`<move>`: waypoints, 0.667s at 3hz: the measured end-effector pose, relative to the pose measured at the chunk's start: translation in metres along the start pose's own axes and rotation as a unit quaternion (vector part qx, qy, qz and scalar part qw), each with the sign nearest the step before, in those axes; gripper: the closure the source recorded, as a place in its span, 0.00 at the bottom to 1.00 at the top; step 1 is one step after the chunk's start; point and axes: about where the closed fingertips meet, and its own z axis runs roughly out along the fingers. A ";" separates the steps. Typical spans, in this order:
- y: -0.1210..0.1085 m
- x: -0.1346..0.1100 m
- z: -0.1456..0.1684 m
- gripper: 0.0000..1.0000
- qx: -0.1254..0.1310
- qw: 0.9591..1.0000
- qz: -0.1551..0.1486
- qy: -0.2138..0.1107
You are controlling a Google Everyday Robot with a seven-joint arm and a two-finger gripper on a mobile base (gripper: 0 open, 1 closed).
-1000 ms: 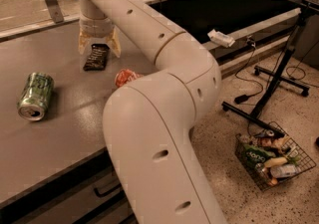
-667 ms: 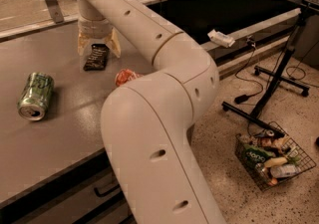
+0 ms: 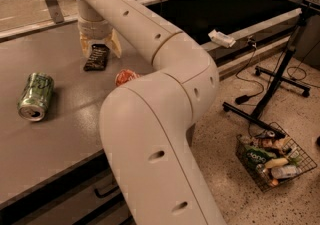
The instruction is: Pick rxbar chocolate
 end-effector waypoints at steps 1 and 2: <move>0.000 0.000 -0.002 0.57 0.000 1.000 0.000 0.000; -0.001 0.001 -0.005 0.80 0.000 1.000 0.000 0.000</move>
Offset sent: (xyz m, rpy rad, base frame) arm -0.0075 -0.0047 0.0065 -0.0154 0.0233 0.0047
